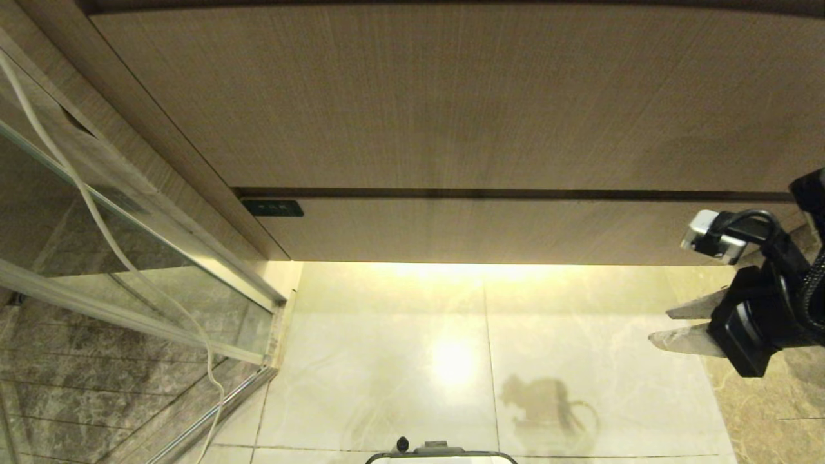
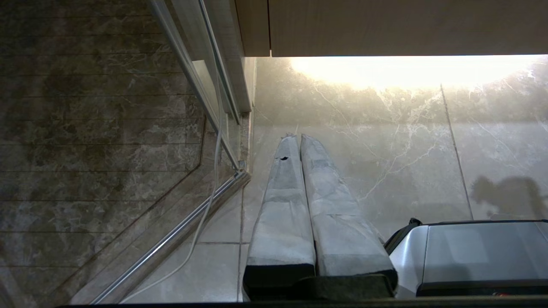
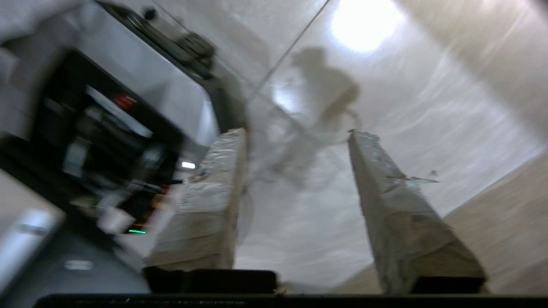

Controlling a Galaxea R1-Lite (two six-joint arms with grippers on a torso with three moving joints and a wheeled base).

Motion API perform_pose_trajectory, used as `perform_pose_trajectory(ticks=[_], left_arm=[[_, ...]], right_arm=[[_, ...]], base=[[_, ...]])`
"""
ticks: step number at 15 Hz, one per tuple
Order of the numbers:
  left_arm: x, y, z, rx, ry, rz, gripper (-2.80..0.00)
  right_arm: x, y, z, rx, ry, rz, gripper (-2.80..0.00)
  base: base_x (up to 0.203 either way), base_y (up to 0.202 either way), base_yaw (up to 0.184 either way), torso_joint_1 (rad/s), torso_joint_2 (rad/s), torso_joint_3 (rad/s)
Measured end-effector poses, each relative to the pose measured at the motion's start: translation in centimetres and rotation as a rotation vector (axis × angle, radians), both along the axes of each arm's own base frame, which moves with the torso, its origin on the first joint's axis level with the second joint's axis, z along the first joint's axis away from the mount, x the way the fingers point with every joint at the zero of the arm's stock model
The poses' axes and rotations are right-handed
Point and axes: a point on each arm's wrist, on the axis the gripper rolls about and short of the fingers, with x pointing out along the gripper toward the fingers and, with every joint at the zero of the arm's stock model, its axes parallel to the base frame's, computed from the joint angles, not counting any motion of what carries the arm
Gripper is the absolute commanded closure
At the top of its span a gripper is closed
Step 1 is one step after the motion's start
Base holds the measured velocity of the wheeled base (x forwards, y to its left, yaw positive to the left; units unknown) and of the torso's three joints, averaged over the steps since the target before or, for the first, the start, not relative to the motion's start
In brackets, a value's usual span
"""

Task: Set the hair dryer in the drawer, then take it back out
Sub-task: Pull open the drawer

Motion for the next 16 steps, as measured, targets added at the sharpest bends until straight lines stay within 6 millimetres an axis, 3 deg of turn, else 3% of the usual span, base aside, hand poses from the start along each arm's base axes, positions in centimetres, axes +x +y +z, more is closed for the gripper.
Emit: perform_pose_trajectory(ticks=[4,8,11,16], left_arm=[[0.0,0.0,0.0,0.0,0.0,0.0,0.0],[0.0,0.0,0.0,0.0,0.0,0.0,0.0],[0.0,0.0,0.0,0.0,0.0,0.0,0.0],[0.0,0.0,0.0,0.0,0.0,0.0,0.0]], right_arm=[[2.3,0.4,-3.5,-0.237,-0.244,0.274,-2.8],[5.0,0.9,-6.3,-0.359,-0.58,0.345,-2.8],[7.6,1.3,-6.6,-0.409,-0.816,0.328,-2.8],[11.1,1.8,-6.5,-0.418,-0.877,0.305,-2.8]], base=[[0.0,0.0,0.0,0.0,0.0,0.0],[0.0,0.0,0.0,0.0,0.0,0.0],[0.0,0.0,0.0,0.0,0.0,0.0],[0.0,0.0,0.0,0.0,0.0,0.0]])
